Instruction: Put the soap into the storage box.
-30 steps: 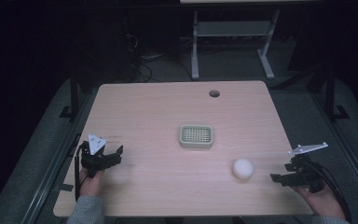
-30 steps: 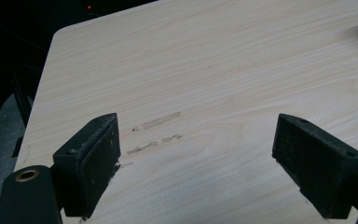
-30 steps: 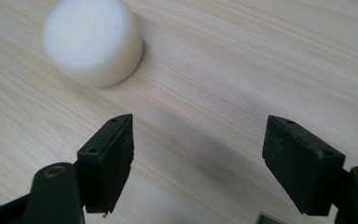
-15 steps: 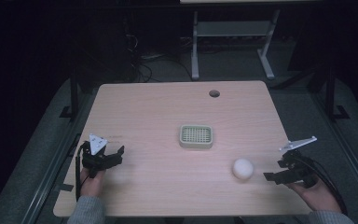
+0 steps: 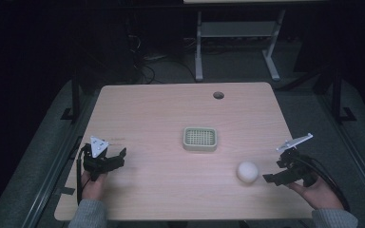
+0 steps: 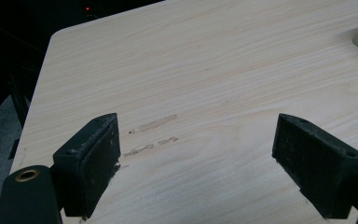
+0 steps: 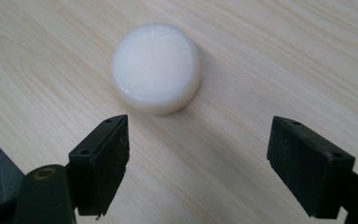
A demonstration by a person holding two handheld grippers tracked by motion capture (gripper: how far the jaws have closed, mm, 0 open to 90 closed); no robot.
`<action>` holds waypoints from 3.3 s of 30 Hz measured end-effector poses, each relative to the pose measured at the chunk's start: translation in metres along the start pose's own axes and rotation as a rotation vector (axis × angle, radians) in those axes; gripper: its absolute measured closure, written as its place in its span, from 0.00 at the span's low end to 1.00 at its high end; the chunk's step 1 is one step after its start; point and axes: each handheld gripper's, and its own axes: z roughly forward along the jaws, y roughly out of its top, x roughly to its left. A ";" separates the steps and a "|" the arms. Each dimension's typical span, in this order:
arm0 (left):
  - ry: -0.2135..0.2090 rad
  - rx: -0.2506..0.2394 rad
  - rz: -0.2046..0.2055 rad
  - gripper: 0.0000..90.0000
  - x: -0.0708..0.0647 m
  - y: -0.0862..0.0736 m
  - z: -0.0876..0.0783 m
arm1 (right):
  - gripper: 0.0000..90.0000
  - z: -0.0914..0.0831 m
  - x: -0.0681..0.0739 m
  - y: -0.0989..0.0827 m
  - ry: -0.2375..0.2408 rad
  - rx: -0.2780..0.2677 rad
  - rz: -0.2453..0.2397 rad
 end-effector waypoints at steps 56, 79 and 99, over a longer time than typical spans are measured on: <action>0.008 -0.007 -0.020 0.17 0.002 0.000 0.000 | 0.19 0.049 0.029 0.054 0.045 0.150 -0.128; 0.013 -0.009 -0.025 0.16 0.004 0.000 0.000 | 0.19 0.076 0.028 0.056 0.025 0.232 -0.150; 0.014 -0.015 -0.018 0.16 0.003 0.001 -0.001 | 0.24 0.079 0.028 0.056 0.011 0.251 -0.166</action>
